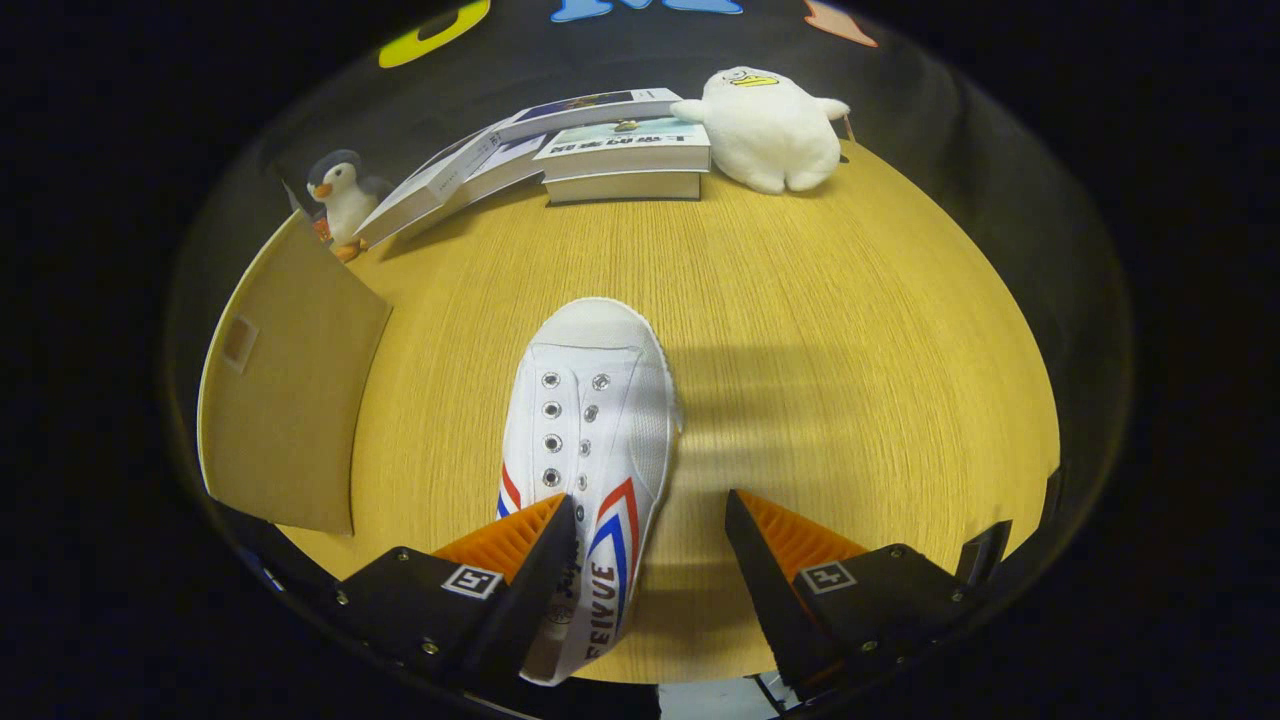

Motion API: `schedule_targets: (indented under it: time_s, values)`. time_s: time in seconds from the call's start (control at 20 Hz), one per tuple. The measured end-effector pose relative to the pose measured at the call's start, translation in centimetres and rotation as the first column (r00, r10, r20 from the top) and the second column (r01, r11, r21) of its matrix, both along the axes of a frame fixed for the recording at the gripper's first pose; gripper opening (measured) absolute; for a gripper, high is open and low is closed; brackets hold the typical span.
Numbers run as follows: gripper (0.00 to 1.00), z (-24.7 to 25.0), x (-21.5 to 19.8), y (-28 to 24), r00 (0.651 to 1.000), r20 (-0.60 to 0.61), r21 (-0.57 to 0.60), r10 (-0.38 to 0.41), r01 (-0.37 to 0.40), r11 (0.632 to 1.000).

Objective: Open the storage box then place both shoes into the box .Put the left shoe in first, then the right shoe, with the right side of both shoes facing outward in a uniform manner.

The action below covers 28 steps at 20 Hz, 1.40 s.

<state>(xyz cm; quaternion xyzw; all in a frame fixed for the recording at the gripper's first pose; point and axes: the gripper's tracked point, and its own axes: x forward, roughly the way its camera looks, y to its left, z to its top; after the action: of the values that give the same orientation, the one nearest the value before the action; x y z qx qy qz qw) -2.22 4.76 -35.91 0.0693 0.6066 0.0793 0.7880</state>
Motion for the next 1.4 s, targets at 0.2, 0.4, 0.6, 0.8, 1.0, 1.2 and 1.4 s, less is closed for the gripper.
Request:
schedule_targets:
  time_s: [0.2, 0.4, 0.6, 0.8, 1.0, 1.2, 1.4]
  values:
    - [0.82, 0.3, 0.0, -0.2, 1.0, -0.011, 0.02, -0.003, 0.004, 1.0]
    - [0.47, 0.4, 0.1, 1.0, 0.999, -0.027, 0.053, -0.017, 0.019, 0.998]
    - [0.27, 0.5, 0.1, 0.6, 0.999, -0.036, 0.043, -0.037, 0.038, 0.998]
    - [0.03, 0.5, 0.2, 0.3, 0.987, -0.051, 0.057, -0.15, 0.152, 0.987]
    - [0.03, 2.0, -0.1, 1.0, 0.974, -0.08, 0.148, -0.212, 0.222, 0.964]
    - [0.03, 4.3, 0.1, 2.2, 0.97, -0.077, 0.221, -0.232, 0.243, 0.944]
    - [0.03, 7.5, 0.8, 3.6, 0.978, -0.042, 0.242, -0.205, 0.209, 0.948]
